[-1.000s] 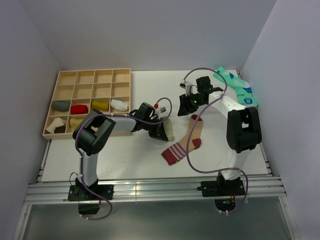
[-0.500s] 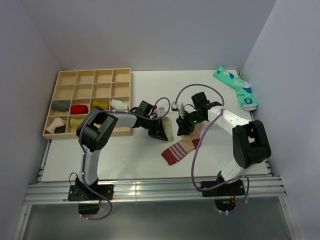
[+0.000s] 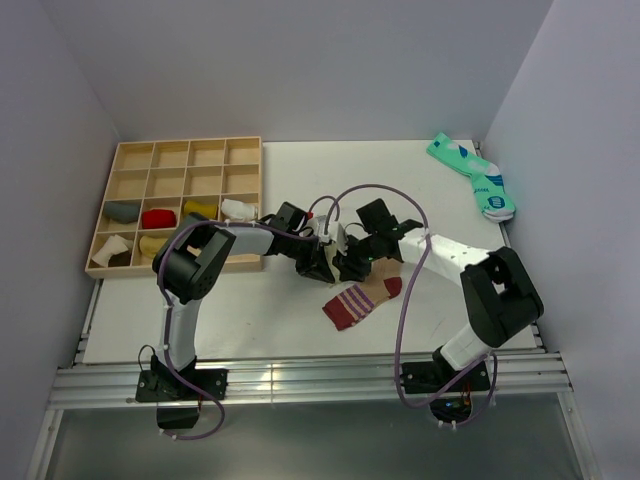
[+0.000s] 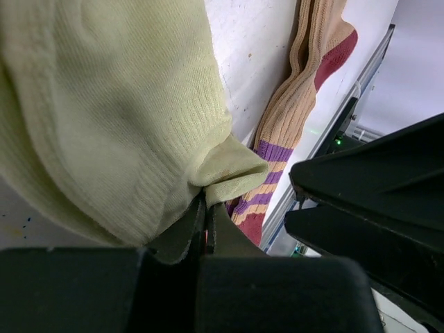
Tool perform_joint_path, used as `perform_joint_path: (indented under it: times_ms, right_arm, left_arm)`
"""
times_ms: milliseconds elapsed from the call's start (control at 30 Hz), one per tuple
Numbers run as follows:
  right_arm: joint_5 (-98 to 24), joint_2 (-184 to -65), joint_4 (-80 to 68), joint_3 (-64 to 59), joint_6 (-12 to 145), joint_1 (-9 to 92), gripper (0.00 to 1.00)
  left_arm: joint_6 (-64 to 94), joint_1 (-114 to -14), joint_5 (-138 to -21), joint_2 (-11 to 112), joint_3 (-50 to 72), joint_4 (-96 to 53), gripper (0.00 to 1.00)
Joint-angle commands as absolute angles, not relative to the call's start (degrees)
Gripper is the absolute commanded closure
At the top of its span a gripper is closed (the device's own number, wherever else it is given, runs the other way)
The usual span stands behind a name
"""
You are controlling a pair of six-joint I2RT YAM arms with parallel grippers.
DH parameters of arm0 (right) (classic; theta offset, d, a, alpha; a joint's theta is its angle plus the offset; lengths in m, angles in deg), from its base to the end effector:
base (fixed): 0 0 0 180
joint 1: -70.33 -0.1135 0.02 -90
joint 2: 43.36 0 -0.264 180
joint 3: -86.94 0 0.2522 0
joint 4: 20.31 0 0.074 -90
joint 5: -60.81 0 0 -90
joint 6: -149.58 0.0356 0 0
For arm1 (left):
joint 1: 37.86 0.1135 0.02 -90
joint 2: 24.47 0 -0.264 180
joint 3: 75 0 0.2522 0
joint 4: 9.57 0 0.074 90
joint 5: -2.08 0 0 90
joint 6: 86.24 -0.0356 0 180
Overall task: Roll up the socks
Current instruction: Roll the sock at the center of the board.
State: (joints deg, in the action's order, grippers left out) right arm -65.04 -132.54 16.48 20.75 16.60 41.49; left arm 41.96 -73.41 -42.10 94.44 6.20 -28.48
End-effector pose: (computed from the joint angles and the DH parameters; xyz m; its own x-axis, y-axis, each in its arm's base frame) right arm 0.2529 0.1631 0.1901 -0.1112 -0.6920 -0.7132 -0.9910 0.1313 0.0271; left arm 0.3118 -0.2542 0.1078 -0.9830 0.1728 -0.0620 0.1506 0.5656 -0.8109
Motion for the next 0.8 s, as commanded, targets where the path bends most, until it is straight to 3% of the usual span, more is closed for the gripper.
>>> perform_joint_path:
  times_ms: [0, 767]
  right_arm:
    - [-61.20, -130.28, 12.70, 20.70, 16.78, 40.45, 0.51]
    - [-51.16, -132.92, 9.18, 24.75, 11.33, 32.55, 0.54]
  left_arm:
    - [41.29, -73.37, -42.57, 94.98, 5.91, -30.71, 1.00]
    - [41.55, -73.28, -41.16, 94.89, 7.40, -30.89, 1.00]
